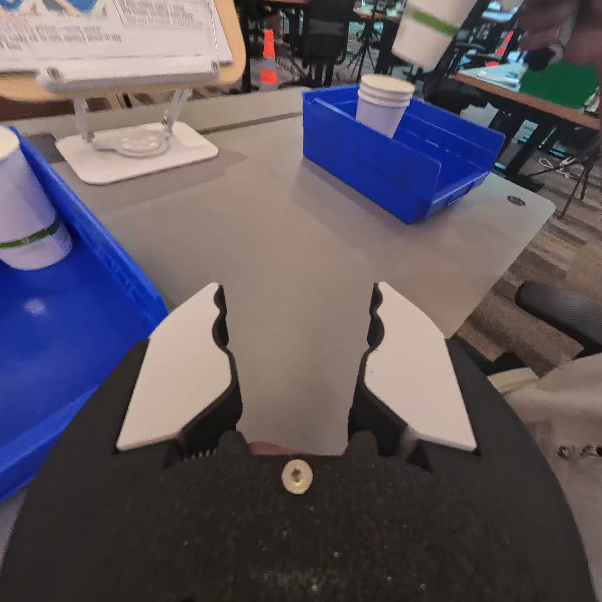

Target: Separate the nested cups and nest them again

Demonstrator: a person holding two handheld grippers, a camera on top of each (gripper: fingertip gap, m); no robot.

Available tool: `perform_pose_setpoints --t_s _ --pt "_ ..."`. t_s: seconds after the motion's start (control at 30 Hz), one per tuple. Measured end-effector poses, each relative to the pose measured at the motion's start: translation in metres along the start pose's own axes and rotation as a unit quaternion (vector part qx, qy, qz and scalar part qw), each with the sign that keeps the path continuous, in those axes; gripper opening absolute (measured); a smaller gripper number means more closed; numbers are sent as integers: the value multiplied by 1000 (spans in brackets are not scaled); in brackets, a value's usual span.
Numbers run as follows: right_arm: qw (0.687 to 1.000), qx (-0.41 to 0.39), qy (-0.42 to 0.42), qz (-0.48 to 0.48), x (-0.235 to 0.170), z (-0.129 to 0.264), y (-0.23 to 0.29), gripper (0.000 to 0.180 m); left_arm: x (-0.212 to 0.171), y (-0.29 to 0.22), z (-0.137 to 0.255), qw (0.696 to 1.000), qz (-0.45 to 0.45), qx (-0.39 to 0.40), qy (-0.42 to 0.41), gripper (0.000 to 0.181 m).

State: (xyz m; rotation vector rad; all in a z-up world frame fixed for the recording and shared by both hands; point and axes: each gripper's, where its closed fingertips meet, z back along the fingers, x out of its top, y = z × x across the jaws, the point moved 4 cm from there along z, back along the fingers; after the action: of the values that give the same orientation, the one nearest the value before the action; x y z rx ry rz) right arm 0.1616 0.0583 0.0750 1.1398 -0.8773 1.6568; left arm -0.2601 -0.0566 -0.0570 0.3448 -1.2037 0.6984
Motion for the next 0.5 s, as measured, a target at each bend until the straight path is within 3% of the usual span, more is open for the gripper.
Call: perform_pose_setpoints --t_s 0.13,0.5 --pt "998 -67 19 -5 -4 -7 -43 92 -18 17 17 999 24 46 7 83" --pt "993 -65 94 -29 -49 -65 -63 92 -33 42 43 989 30 145 -19 82"
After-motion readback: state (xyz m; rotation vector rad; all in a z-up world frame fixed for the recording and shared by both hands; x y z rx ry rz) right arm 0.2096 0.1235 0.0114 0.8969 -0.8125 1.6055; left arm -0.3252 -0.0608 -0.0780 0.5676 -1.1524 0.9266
